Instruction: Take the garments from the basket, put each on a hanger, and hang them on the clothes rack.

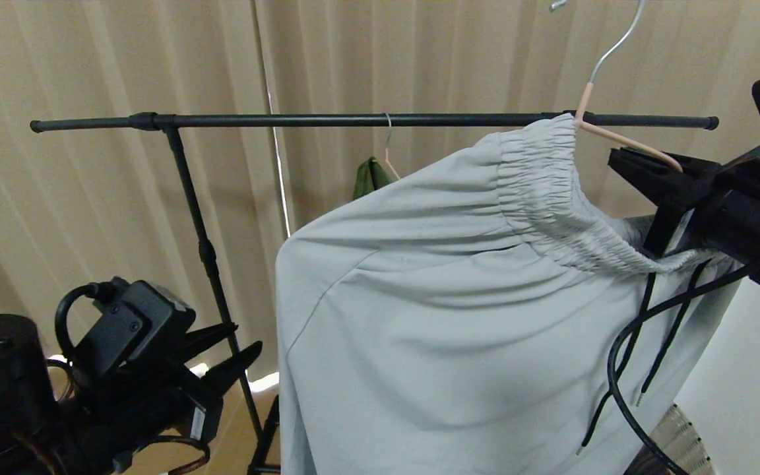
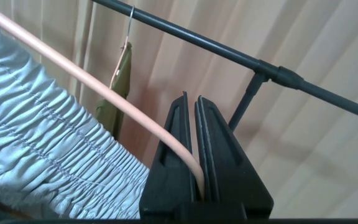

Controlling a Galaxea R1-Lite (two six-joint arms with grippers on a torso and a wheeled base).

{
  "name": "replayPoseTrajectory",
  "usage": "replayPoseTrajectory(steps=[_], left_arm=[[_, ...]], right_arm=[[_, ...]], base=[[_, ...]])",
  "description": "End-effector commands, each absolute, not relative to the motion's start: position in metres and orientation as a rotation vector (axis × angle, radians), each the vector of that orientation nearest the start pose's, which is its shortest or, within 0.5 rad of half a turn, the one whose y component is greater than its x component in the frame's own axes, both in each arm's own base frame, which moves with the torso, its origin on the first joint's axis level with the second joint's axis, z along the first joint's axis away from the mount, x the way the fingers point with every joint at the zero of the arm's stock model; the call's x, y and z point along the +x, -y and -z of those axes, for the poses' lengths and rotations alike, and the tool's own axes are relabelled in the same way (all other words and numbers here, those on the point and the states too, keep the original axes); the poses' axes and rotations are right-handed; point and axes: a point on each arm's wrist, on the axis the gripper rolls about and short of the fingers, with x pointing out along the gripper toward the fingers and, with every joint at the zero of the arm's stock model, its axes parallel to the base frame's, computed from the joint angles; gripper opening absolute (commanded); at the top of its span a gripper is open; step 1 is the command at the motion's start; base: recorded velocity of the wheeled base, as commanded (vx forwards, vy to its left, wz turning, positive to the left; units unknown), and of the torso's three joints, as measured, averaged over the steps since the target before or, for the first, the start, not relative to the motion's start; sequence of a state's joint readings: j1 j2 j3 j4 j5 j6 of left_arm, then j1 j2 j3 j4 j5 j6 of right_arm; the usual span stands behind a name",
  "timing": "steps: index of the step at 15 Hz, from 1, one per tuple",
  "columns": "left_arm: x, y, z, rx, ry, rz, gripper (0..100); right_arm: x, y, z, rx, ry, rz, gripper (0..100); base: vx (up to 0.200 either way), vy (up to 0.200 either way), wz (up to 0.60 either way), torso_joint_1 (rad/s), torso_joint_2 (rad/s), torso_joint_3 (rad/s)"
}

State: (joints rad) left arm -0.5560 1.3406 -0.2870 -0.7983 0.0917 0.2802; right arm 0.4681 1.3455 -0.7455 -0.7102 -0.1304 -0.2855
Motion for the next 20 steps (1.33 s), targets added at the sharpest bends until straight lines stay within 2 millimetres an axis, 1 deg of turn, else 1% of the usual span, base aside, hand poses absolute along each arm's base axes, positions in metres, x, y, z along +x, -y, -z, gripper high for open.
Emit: replayPoseTrajectory(steps=[1, 3, 5, 11, 12, 14, 17, 19, 20], left_arm=[[0.136, 0.088, -0.167, 0.313, -0.072, 0.606, 100], [0.132, 0.087, -0.164, 0.307, -0.066, 0.691, 100], [0.135, 0.089, -0.163, 0.309, -0.077, 0.704, 100], [0.165, 0.110, -0.166, 0.293, -0.115, 0.711, 100], [0.169, 0.113, -0.164, 0.295, -0.127, 0.712, 0], [0.173, 0.112, -0.161, 0.302, -0.145, 0.696, 0], [0.184, 0.086, -0.152, 0.326, -0.190, 0.570, 0], [0.191, 0.068, -0.146, 0.382, -0.217, 0.486, 0], [0.190, 0.068, -0.145, 0.387, -0.219, 0.487, 0]], right_arm=[[0.200, -0.098, -0.266, -0.251, 0.147, -0.320, 0], [0.200, -0.098, -0.266, -0.251, 0.149, -0.322, 0], [0.200, -0.098, -0.267, -0.251, 0.154, -0.321, 0], [0.197, -0.097, -0.271, -0.242, 0.173, -0.323, 0], [0.197, -0.097, -0.271, -0.242, 0.173, -0.323, 0], [0.198, -0.097, -0.270, -0.245, 0.167, -0.319, 0], [0.202, -0.091, -0.269, -0.251, 0.154, -0.277, 0], [0.206, -0.082, -0.269, -0.256, 0.147, -0.235, 0], [0.206, -0.082, -0.269, -0.256, 0.145, -0.234, 0]], base=[[0.000, 0.000, 0.00, 0.000, 0.00, 0.000], [0.000, 0.000, 0.00, 0.000, 0.00, 0.000], [0.000, 0.000, 0.00, 0.000, 0.00, 0.000], [0.000, 0.000, 0.00, 0.000, 0.00, 0.000], [0.000, 0.000, 0.00, 0.000, 0.00, 0.000], [0.000, 0.000, 0.00, 0.000, 0.00, 0.000], [0.000, 0.000, 0.00, 0.000, 0.00, 0.000], [0.000, 0.000, 0.00, 0.000, 0.00, 0.000], [0.000, 0.000, 0.00, 0.000, 0.00, 0.000]])
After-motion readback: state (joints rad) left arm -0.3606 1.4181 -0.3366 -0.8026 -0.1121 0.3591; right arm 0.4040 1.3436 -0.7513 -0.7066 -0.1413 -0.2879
